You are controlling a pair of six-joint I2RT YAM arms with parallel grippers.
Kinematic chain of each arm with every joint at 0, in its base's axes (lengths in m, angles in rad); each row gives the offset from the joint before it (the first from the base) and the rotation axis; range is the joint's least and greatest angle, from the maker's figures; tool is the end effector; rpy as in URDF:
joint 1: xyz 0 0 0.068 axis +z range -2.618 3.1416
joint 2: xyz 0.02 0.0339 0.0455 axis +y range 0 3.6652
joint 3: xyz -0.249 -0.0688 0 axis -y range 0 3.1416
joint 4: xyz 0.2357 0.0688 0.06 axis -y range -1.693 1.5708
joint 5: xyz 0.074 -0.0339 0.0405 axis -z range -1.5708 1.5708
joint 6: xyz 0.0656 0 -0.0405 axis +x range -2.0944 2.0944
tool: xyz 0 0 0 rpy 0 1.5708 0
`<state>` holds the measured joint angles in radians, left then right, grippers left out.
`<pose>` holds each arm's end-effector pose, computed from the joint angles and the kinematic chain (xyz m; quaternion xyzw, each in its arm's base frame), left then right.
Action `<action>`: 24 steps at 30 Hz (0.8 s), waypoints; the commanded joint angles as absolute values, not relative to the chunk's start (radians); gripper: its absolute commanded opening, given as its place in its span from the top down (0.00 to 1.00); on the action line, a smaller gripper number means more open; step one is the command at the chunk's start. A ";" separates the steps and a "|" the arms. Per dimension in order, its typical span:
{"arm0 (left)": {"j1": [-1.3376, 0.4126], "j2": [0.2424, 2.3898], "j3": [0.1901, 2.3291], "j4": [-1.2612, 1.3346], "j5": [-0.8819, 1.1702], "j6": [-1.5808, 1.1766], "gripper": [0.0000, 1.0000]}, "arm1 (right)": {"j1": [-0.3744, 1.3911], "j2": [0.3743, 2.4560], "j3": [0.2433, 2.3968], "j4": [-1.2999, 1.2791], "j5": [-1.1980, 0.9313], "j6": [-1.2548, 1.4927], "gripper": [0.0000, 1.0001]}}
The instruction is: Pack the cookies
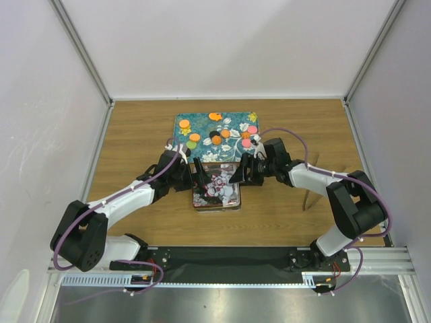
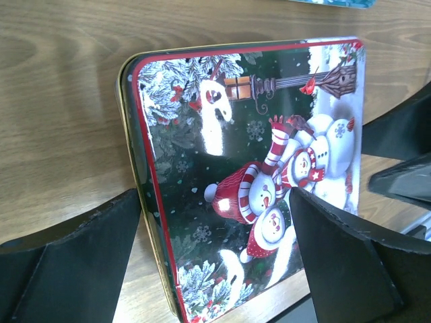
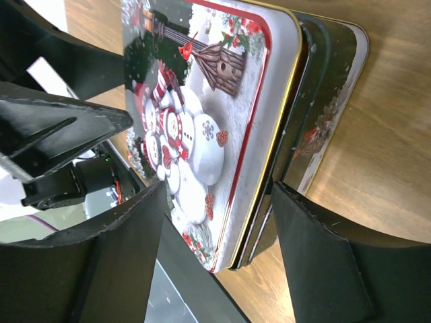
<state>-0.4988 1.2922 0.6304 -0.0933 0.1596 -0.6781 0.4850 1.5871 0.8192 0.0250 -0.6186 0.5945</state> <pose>0.2368 -0.1409 0.1603 -0.0504 0.9142 -0.2803 0.2883 0.2735 0.1871 0.1557 -0.0745 0.8775 0.4360 0.1854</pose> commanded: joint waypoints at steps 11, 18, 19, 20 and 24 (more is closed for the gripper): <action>-0.543 1.290 0.703 -0.132 0.135 -0.643 0.03 | 0.522 1.578 0.873 -0.046 -0.555 0.561 0.36; -0.548 1.284 0.716 -0.153 0.115 -0.634 0.04 | 0.541 1.585 0.881 -0.057 -0.526 0.554 0.38; -0.548 1.282 0.718 -0.159 0.110 -0.632 0.04 | 0.543 1.585 0.885 -0.064 -0.522 0.551 0.39; -0.548 1.276 0.719 -0.161 0.109 -0.630 0.04 | 0.545 1.586 0.887 -0.069 -0.511 0.549 0.39; -0.548 1.267 0.726 -0.176 0.101 -0.624 0.04 | 0.554 1.586 0.899 -0.092 -0.485 0.535 0.38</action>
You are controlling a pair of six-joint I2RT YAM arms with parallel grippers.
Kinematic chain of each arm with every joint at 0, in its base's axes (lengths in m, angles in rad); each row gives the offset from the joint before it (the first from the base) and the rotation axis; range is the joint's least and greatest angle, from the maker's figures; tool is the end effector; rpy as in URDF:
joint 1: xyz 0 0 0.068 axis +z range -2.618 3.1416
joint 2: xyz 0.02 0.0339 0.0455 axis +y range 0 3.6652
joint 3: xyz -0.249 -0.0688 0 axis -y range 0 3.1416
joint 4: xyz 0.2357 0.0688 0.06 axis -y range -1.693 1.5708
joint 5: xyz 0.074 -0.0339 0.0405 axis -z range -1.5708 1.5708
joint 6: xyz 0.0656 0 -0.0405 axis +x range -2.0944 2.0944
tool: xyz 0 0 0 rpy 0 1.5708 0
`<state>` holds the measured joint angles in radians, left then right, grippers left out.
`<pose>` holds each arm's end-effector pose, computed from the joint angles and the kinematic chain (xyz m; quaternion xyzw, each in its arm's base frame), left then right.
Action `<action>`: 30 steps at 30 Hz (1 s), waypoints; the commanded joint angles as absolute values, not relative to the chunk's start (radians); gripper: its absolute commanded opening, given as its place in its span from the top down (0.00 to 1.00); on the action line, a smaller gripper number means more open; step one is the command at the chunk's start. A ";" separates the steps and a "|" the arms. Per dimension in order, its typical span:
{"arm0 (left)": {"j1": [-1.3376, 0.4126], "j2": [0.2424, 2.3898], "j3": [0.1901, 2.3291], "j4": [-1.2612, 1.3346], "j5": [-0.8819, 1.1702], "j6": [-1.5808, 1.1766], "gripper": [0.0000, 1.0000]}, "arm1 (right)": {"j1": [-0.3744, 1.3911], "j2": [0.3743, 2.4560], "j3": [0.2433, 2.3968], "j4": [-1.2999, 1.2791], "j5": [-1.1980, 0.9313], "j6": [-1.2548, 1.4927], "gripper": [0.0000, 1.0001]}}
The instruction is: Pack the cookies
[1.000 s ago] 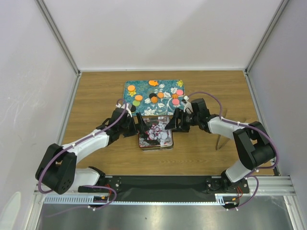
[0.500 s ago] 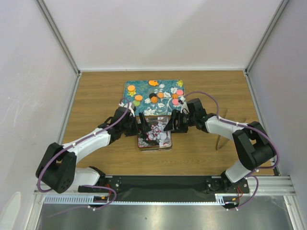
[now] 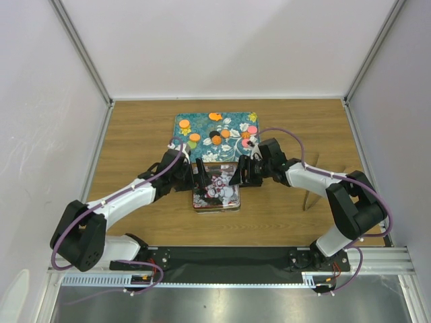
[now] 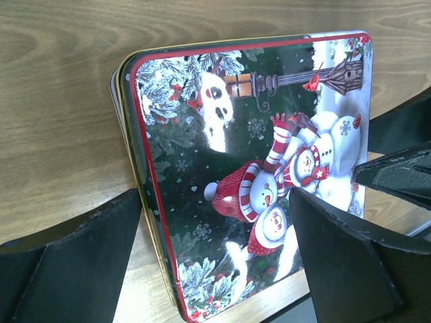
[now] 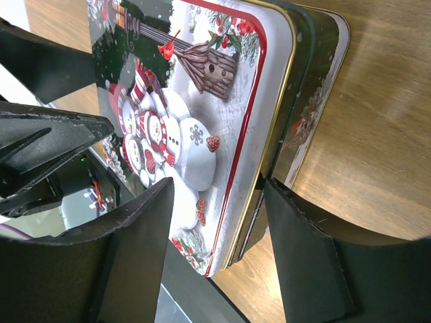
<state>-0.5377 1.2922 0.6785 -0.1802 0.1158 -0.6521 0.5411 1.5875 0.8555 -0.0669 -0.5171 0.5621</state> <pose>0.2335 -0.1480 0.1670 -0.0309 0.9237 -0.2563 0.2831 0.2670 0.1983 0.1557 -0.0868 0.8966 0.3925 0.1858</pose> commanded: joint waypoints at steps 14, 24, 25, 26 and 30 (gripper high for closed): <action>-0.546 1.272 0.761 -0.212 0.112 -0.623 0.04 | 0.563 1.597 0.905 -0.112 -0.463 0.528 0.37; -0.548 1.269 0.775 -0.229 0.118 -0.624 0.05 | 0.571 1.589 0.907 -0.117 -0.440 0.525 0.47; -0.548 1.269 0.778 -0.232 0.123 -0.623 0.04 | 0.571 1.589 0.908 -0.118 -0.440 0.525 0.47; -0.548 1.269 0.782 -0.236 0.123 -0.620 0.04 | 0.569 1.589 0.907 -0.117 -0.440 0.525 0.47; -0.548 1.275 0.795 -0.242 0.127 -0.611 0.04 | 0.571 1.591 0.908 -0.118 -0.442 0.525 0.47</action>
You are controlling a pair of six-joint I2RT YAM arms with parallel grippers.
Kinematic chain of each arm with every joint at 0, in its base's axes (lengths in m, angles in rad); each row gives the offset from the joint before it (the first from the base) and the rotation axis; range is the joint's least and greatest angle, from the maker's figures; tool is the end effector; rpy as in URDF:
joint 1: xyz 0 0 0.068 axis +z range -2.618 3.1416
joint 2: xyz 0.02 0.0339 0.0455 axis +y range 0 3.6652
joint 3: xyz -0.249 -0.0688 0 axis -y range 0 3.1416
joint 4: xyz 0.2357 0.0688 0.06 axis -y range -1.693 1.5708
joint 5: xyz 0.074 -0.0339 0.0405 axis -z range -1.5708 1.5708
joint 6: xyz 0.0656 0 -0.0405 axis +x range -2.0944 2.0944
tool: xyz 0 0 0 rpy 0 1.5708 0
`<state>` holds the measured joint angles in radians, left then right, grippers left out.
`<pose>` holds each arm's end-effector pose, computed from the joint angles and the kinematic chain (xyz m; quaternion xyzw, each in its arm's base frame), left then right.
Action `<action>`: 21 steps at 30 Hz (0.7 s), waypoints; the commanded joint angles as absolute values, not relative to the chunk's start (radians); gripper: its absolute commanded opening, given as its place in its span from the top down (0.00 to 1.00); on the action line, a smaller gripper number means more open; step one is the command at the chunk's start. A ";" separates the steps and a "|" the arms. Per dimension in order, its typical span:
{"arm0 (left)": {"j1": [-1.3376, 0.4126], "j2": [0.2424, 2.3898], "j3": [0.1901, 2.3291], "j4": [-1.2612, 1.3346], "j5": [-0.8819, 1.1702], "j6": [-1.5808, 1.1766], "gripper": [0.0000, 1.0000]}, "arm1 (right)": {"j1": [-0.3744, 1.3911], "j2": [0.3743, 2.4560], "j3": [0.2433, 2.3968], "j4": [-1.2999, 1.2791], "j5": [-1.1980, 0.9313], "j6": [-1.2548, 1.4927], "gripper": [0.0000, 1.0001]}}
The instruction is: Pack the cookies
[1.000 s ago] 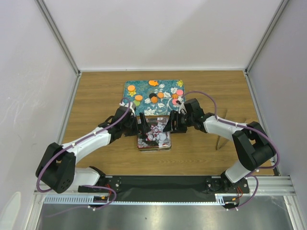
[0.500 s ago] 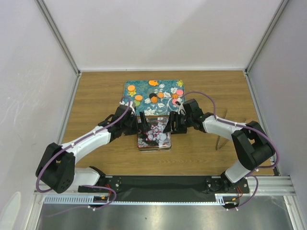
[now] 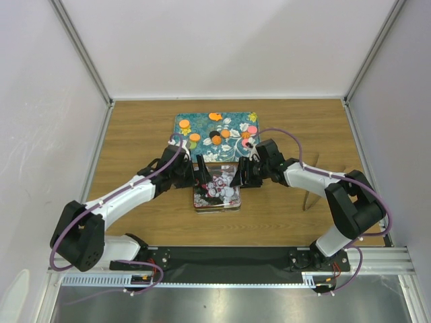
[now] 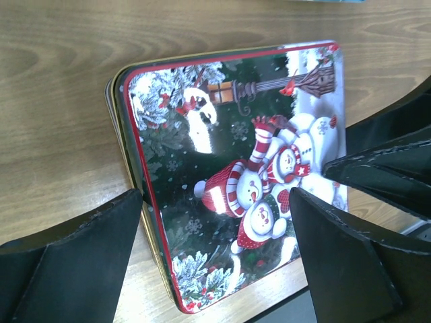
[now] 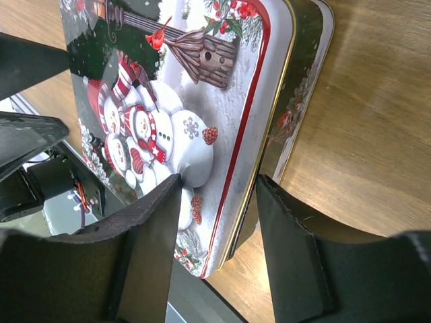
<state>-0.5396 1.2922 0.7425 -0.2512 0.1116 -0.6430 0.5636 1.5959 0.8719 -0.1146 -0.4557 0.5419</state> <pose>0.2371 -0.1505 0.1810 -0.0269 0.9252 -0.2519 0.2825 0.2647 0.2015 0.1524 -0.0907 0.9087 0.3626 0.1861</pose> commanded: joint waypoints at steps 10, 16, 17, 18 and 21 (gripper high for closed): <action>-0.548 1.308 0.772 -0.212 0.141 -0.618 0.03 | 0.571 1.589 0.881 -0.098 -0.442 0.529 0.48; -0.548 1.341 0.770 -0.203 0.137 -0.627 0.03 | 0.572 1.589 0.832 -0.035 -0.479 0.555 0.51; -0.546 1.344 0.769 -0.199 0.133 -0.629 0.03 | 0.571 1.589 0.824 -0.022 -0.480 0.557 0.51; -0.548 1.347 0.761 -0.195 0.132 -0.637 0.03 | 0.571 1.588 0.816 -0.012 -0.488 0.560 0.51; -0.548 1.356 0.744 -0.180 0.127 -0.649 0.03 | 0.563 1.578 0.779 0.038 -0.511 0.571 0.50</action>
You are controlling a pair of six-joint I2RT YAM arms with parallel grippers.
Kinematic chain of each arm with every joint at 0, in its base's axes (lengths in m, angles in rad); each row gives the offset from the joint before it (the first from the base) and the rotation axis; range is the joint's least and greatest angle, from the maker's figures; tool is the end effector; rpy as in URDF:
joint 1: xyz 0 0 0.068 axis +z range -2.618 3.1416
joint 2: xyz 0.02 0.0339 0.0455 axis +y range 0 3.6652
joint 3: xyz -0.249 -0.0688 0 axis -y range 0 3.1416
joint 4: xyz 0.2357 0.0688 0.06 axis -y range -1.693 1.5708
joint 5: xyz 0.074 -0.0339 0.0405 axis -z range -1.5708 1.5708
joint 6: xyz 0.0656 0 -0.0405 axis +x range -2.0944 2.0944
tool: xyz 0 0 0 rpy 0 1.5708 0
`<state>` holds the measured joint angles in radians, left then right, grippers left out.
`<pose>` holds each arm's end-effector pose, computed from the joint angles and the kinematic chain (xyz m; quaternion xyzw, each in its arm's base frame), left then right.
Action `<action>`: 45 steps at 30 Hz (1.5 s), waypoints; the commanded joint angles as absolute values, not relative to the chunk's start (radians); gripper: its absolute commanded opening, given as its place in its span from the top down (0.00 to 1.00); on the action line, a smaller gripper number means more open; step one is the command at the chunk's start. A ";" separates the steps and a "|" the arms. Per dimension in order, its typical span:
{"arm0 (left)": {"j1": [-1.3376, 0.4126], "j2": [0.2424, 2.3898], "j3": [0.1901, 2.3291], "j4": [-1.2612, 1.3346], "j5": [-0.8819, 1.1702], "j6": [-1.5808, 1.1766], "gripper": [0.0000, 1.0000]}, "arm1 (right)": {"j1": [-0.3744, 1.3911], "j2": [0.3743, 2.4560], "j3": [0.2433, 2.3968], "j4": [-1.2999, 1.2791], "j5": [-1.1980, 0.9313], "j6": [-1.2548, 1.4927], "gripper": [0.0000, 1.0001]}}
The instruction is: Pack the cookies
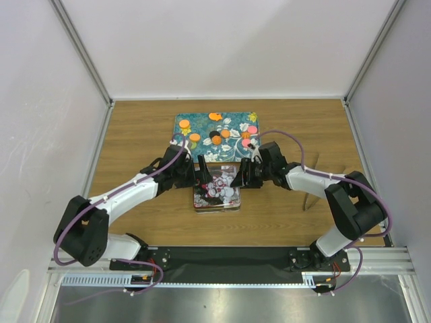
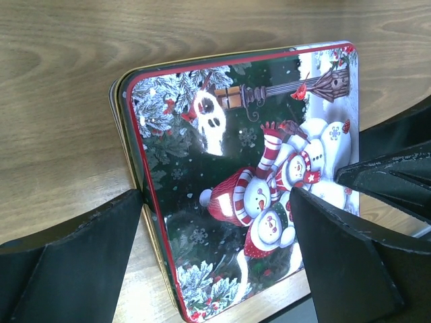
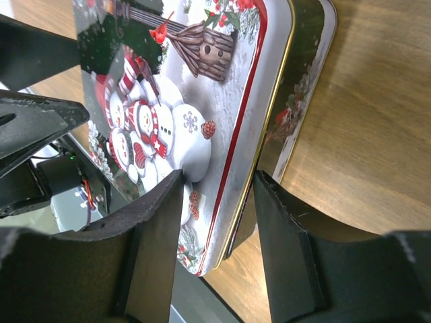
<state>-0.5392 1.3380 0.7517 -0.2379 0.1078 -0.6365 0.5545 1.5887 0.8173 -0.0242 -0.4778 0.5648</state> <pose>0.2423 -0.1532 0.1732 -0.0256 0.9296 -0.2437 0.2752 0.2628 0.1983 0.1467 -0.0848 0.9000 0.3806 0.1949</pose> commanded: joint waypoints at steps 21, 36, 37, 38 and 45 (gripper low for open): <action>-0.549 1.399 0.724 -0.183 0.038 -0.686 0.03 | 0.505 1.479 0.588 0.179 -0.684 0.595 0.32; -0.549 1.399 0.730 -0.183 0.040 -0.693 0.03 | 0.520 1.439 0.557 0.193 -0.733 0.597 0.35; -0.548 1.397 0.730 -0.183 0.040 -0.695 0.03 | 0.520 1.442 0.554 0.205 -0.735 0.598 0.35; -0.549 1.397 0.732 -0.184 0.041 -0.695 0.03 | 0.520 1.448 0.548 0.212 -0.735 0.606 0.39; -0.551 1.393 0.729 -0.181 0.041 -0.699 0.03 | 0.551 1.485 0.523 0.256 -0.709 0.612 0.43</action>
<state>-0.5434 1.3941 0.7250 -0.1959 0.0708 -0.6846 0.5301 1.4654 0.5362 0.2100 -0.7155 0.6151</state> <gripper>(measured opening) 0.971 0.578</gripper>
